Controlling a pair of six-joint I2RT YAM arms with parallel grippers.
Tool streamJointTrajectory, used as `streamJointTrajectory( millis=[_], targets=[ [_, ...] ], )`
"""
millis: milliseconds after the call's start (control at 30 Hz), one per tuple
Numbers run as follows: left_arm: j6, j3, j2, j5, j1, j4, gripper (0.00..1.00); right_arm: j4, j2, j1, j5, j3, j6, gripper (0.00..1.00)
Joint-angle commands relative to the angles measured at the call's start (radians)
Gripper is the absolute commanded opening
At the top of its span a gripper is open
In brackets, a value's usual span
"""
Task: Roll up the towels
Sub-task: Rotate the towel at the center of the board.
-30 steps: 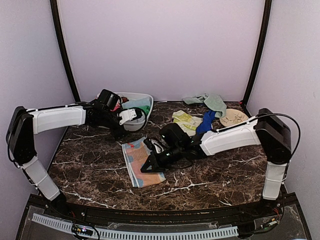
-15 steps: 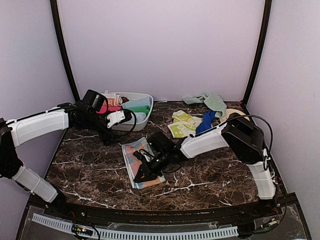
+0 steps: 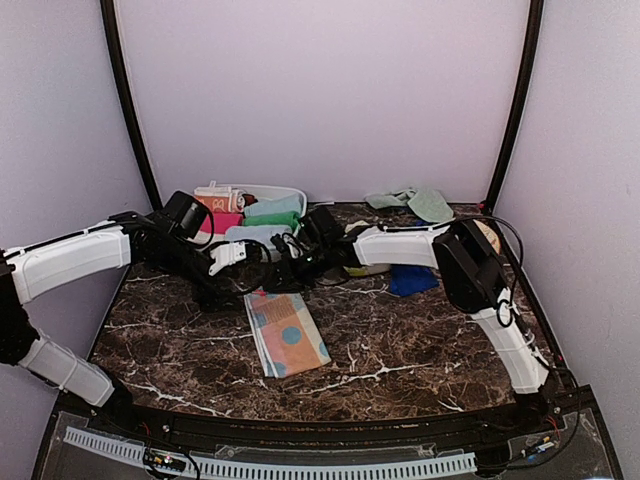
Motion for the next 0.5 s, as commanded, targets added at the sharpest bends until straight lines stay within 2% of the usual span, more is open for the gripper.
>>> streamJointTrajectory(
  millis=[0, 167, 267, 467],
  targets=[
    [0.028, -0.045, -0.013, 0.106, -0.051, -0.088, 0.81, -0.069, 0.106, 0.009, 0.084, 0.004, -0.007, 0.14],
    [0.036, -0.048, 0.025, 0.078, -0.174, -0.100, 0.78, 0.038, 0.095, -0.004, 0.139, -0.092, 0.040, 0.13],
    [0.031, -0.054, 0.049, 0.070, -0.228, -0.084, 0.78, 0.186, 0.034, -0.013, 0.192, -0.232, 0.113, 0.13],
    [0.029, -0.080, 0.124, -0.010, -0.370, -0.011, 0.71, 0.365, -0.140, -0.018, 0.438, -0.494, 0.257, 0.10]
  ],
)
